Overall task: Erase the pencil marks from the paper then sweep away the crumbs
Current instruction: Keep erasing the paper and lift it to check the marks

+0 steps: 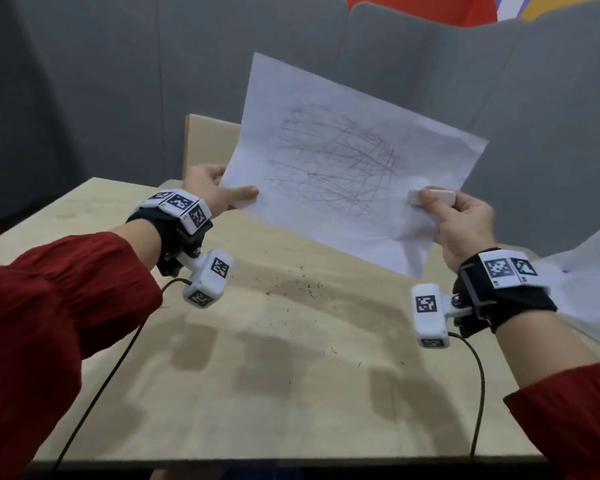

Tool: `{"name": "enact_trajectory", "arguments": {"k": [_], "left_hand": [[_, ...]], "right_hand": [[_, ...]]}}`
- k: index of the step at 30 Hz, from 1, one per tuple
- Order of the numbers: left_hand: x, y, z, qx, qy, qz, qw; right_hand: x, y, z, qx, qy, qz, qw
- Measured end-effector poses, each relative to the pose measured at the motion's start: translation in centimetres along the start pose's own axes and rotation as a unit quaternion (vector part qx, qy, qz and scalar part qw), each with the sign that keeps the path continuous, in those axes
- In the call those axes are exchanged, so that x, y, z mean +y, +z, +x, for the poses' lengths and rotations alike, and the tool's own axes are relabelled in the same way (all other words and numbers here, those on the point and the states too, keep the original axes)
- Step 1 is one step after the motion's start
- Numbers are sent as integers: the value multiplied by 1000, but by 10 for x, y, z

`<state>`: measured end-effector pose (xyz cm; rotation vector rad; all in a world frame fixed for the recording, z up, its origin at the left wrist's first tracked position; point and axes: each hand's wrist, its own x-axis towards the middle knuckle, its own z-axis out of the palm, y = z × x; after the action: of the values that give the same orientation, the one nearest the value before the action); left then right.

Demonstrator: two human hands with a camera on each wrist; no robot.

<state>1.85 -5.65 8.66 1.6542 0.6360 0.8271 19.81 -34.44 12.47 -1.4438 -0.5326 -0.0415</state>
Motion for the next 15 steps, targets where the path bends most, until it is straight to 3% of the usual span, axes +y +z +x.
{"name": "enact_trajectory", "arguments": {"k": [10, 15], "left_hand": [[-13, 0, -3, -30, -14, 46, 998], [-23, 13, -9, -65, -2, 108, 992]], "right_hand": [[35, -13, -6, -5, 45, -120, 992], [41, -10, -10, -19, 17, -277, 961]]}}
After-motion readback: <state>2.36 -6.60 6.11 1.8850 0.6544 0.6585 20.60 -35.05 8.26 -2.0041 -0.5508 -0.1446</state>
